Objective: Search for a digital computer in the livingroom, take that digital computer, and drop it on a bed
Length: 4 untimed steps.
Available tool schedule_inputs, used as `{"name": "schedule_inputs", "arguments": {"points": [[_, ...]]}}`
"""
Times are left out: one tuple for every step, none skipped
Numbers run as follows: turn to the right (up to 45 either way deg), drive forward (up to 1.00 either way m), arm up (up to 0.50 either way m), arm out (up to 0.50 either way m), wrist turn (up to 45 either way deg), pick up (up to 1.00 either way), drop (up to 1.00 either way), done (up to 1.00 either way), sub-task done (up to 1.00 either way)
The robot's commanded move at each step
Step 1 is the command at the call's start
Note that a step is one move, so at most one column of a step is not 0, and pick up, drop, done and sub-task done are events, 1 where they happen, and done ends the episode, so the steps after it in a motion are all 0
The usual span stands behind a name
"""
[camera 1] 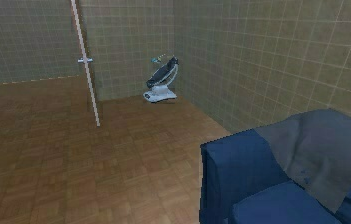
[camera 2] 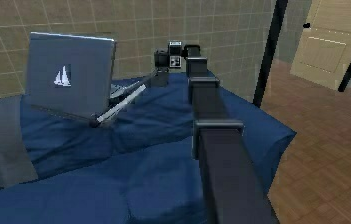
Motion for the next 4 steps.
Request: {"name": "schedule_inputs", "arguments": {"points": [[0.0,0.00,0.00,0.00,-30.0,0.00,0.00,0.00,0.00],[0.0,0.00,0.00,-0.44,0.0,0.00,0.00,0.00,0.00],[45.0,0.00,0.00,0.00,0.0,0.00,0.00,0.00,0.00],[45.0,0.00,0.00,0.00,0.0,0.00,0.00,0.00,0.00]]}}
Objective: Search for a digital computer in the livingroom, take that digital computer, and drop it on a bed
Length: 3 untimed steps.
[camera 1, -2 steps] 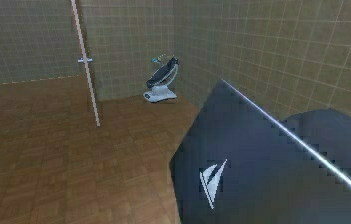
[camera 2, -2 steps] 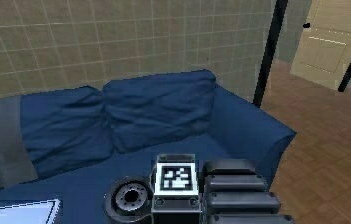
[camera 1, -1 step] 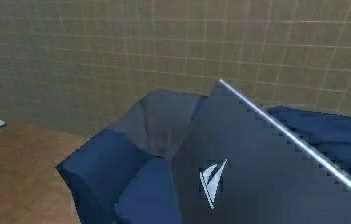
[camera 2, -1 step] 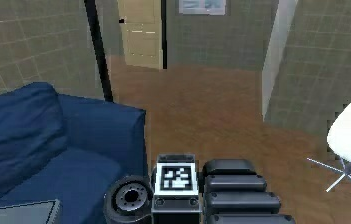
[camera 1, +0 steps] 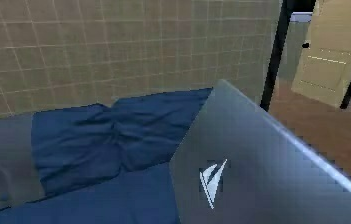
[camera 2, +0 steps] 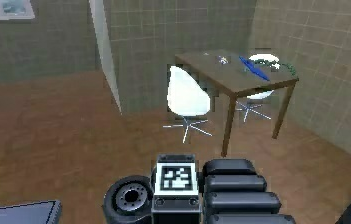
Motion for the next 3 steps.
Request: {"name": "schedule_inputs", "arguments": {"points": [[45.0,0.00,0.00,0.00,0.0,0.00,0.00,0.00,0.00],[12.0,0.00,0.00,0.00,0.0,0.00,0.00,0.00,0.00],[0.0,1.00,0.00,0.00,0.0,0.00,0.00,0.00,0.00]]}}
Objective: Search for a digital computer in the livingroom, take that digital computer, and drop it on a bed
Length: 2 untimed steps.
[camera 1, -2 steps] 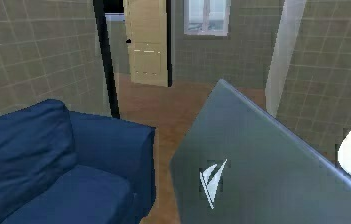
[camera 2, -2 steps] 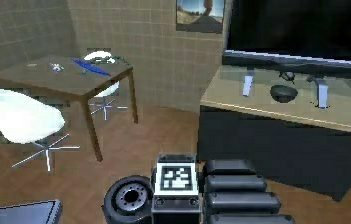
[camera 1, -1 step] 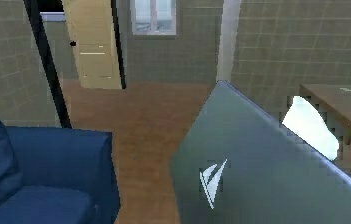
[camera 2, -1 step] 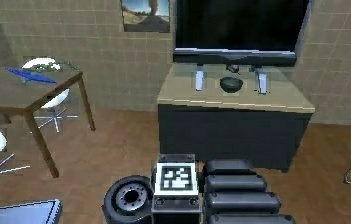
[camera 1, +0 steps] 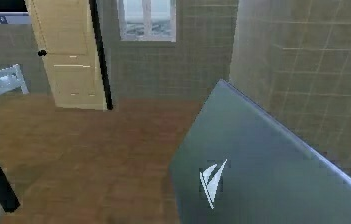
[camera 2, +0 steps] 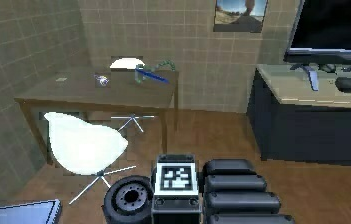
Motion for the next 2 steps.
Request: {"name": "schedule_inputs", "arguments": {"points": [[3.0,0.00,0.00,0.00,0.0,0.00,0.00,0.00,0.00],[45.0,0.00,0.00,0.00,0.0,0.00,0.00,0.00,0.00]]}}
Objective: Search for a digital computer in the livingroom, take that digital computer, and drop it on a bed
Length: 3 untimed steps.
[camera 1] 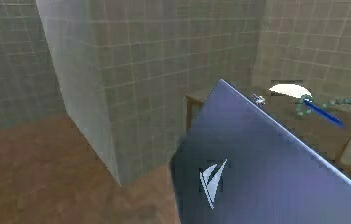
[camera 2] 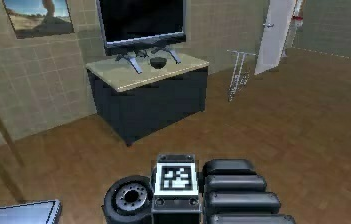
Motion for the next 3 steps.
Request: {"name": "schedule_inputs", "arguments": {"points": [[45.0,0.00,0.00,0.00,0.0,0.00,0.00,0.00,0.00],[6.0,0.00,0.00,0.00,0.0,0.00,0.00,0.00,0.00],[0.0,0.10,0.00,0.00,0.0,0.00,0.00,0.00,0.00]]}}
